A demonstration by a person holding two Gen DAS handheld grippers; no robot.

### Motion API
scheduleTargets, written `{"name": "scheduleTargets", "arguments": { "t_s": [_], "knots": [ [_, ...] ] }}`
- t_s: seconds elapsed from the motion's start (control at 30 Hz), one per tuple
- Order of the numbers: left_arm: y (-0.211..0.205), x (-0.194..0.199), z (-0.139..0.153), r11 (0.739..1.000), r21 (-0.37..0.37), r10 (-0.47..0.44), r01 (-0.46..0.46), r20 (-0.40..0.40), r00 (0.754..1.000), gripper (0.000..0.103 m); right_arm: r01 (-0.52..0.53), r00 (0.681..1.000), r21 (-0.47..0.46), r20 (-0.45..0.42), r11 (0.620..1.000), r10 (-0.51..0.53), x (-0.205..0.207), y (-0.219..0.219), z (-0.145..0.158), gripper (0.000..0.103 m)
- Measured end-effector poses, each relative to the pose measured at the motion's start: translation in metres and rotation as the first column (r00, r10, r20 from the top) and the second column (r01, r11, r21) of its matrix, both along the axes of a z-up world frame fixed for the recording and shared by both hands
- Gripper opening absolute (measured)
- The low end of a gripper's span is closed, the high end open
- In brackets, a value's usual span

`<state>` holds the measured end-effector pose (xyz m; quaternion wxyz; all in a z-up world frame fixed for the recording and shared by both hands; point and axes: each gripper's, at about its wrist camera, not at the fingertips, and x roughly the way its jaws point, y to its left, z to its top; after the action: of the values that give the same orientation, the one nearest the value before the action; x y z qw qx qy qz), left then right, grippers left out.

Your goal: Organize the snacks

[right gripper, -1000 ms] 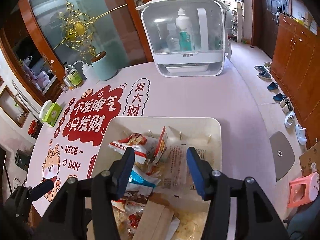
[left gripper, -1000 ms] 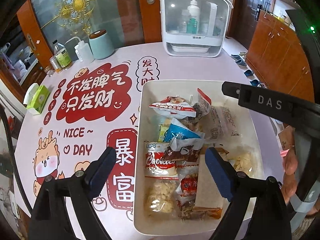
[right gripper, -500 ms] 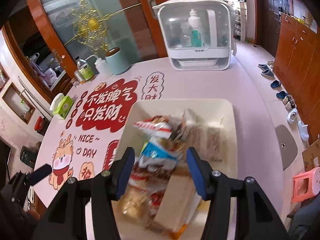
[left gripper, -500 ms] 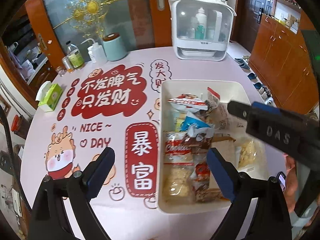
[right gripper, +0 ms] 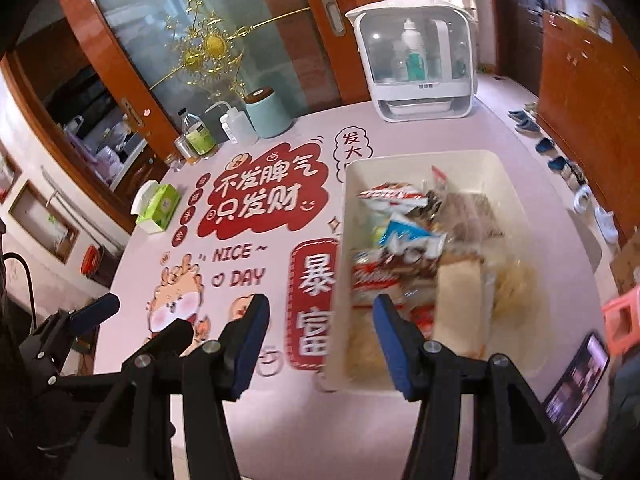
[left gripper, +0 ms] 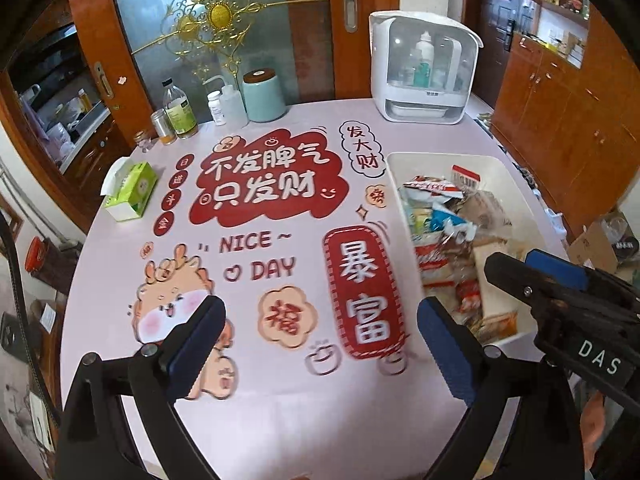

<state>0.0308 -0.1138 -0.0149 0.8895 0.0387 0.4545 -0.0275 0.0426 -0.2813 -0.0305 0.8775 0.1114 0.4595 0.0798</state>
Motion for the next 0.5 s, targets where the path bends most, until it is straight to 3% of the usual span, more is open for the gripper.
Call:
{"name": "scheduleTargets", "arguments": {
  "t_s": [0.23, 0.5],
  "knots": [
    [0.066, -0.017, 0.002, 1.000, 0.007, 0.009, -0.009, 0.021, 1.000, 0.096, 0.078, 0.997, -0.026, 0.001, 0.997, -0.078, -0.032, 0.059, 0.000, 0.055],
    [0.119, -0.028, 0.004, 0.997, -0.041, 0.060, -0.059, 0.010, 0.998, 0.096, 0.056, 0.998, -0.067, -0.003, 0.996, -0.056, -0.052, 0.106, 0.007, 0.055]
  ]
}}
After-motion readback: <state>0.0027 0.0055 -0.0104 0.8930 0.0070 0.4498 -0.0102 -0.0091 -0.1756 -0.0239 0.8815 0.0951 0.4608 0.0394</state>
